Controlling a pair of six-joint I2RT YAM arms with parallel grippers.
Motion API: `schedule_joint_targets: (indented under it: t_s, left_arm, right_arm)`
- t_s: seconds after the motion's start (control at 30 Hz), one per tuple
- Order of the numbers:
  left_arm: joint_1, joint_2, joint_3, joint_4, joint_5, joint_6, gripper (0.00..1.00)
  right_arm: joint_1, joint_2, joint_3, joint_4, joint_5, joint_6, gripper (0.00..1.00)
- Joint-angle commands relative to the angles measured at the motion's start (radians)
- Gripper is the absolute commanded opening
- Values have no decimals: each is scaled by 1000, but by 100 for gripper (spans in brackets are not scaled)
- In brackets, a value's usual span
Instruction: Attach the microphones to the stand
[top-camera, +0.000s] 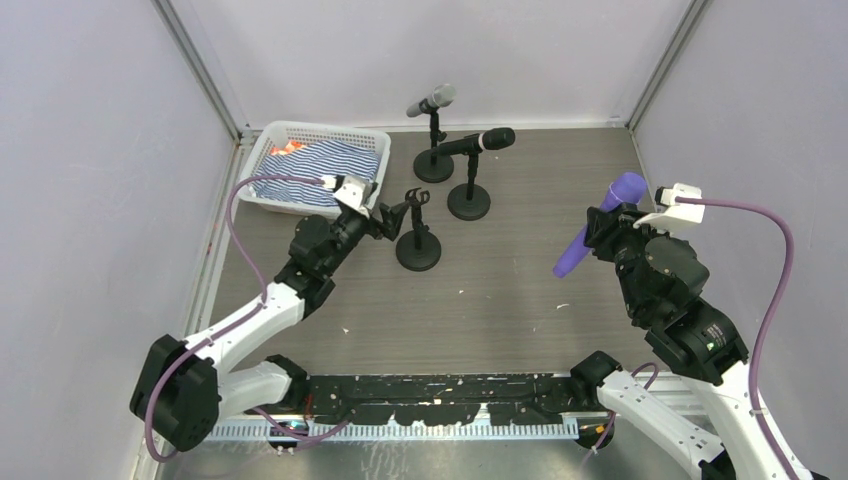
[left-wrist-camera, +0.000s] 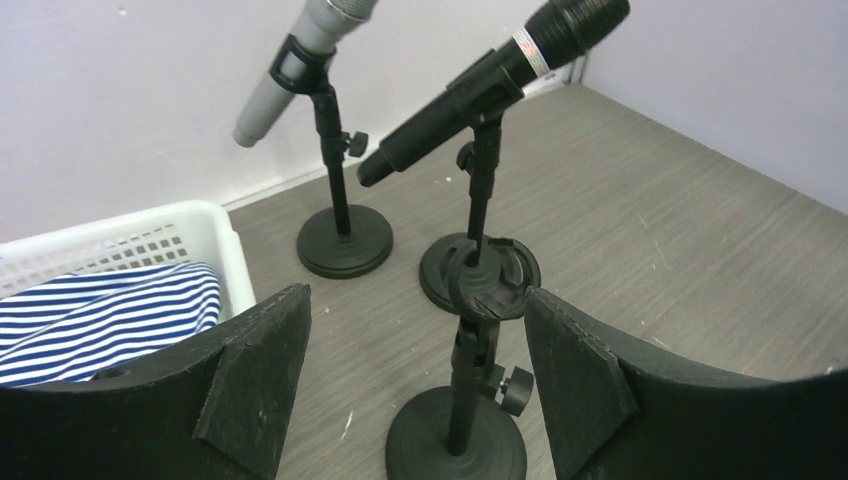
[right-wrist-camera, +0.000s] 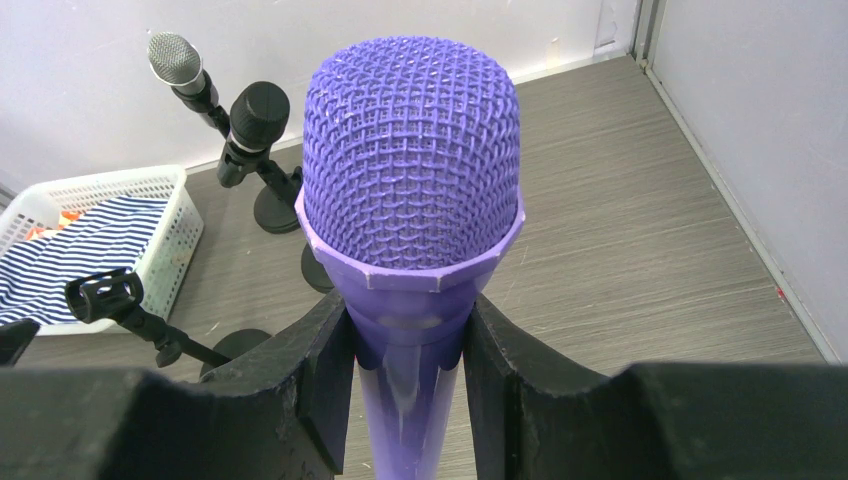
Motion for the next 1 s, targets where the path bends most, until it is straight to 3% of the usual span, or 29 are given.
schedule_joint_targets:
  t_s: [0.0, 0.97]
  left_arm:
    - [5, 19, 49, -17, 65, 30, 79]
    - [-12, 106, 123, -51, 137, 24, 74]
  right_arm:
    - [-3, -2, 15, 40, 2, 11, 4]
    - [-3, -4, 14, 35, 5, 8, 4]
